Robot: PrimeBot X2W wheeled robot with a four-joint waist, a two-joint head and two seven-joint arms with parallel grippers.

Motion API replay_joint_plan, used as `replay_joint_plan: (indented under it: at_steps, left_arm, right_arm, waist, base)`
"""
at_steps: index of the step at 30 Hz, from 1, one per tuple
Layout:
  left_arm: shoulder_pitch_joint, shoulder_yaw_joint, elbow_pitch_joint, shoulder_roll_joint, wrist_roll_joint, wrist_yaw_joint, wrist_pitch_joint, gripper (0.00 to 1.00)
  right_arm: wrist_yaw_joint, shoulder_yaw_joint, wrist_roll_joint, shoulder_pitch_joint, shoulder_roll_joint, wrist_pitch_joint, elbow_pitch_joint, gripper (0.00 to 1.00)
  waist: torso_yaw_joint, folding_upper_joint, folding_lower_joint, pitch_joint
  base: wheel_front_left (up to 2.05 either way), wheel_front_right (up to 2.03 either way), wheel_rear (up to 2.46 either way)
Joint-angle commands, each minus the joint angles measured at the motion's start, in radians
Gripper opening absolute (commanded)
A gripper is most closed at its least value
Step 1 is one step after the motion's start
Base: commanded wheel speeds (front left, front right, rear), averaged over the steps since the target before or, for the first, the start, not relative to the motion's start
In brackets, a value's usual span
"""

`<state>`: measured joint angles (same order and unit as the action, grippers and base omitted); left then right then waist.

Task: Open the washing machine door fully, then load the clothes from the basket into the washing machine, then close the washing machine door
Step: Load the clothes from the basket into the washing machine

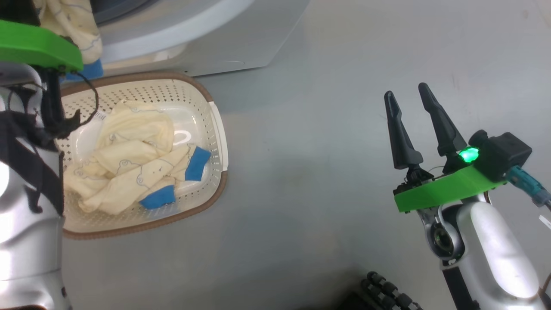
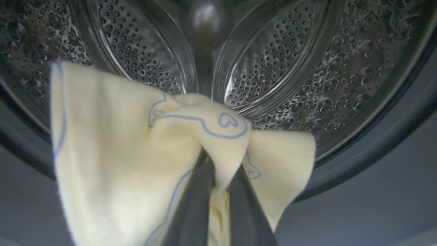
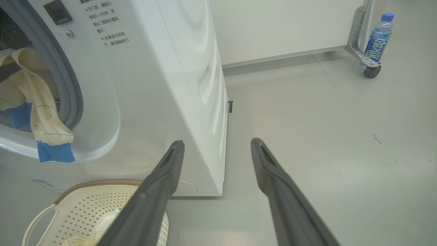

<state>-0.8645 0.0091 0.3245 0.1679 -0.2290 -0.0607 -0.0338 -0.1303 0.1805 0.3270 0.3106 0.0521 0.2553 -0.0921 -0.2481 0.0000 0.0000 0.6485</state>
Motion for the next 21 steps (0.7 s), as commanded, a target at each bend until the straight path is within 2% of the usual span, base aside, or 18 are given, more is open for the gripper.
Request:
replay_joint_plan:
  at_steps: [1, 21]
  left_arm:
    - [-0.042, 0.02, -0.019, 0.045, 0.008, 0.006, 0.007, 0.0]
    - [-0.43, -0.023, 0.487, 0.123, 0.044, 0.01, -0.013, 0.0]
  right_arm:
    - [0.0, 0.023, 0.008, -0.031, -0.002, 0.006, 0.022, 1.0]
    - [0.0, 0.061, -0.02, -0.106, -0.002, 0.006, 0.009, 1.0]
  waist:
    - [-0.008, 0.0, 0.0, -0.007]
    - [-0.082, 0.0, 0.0, -0.011]
  base:
    - [0.0, 0.0, 0.0]
    - [0.0, 0.0, 0.0]
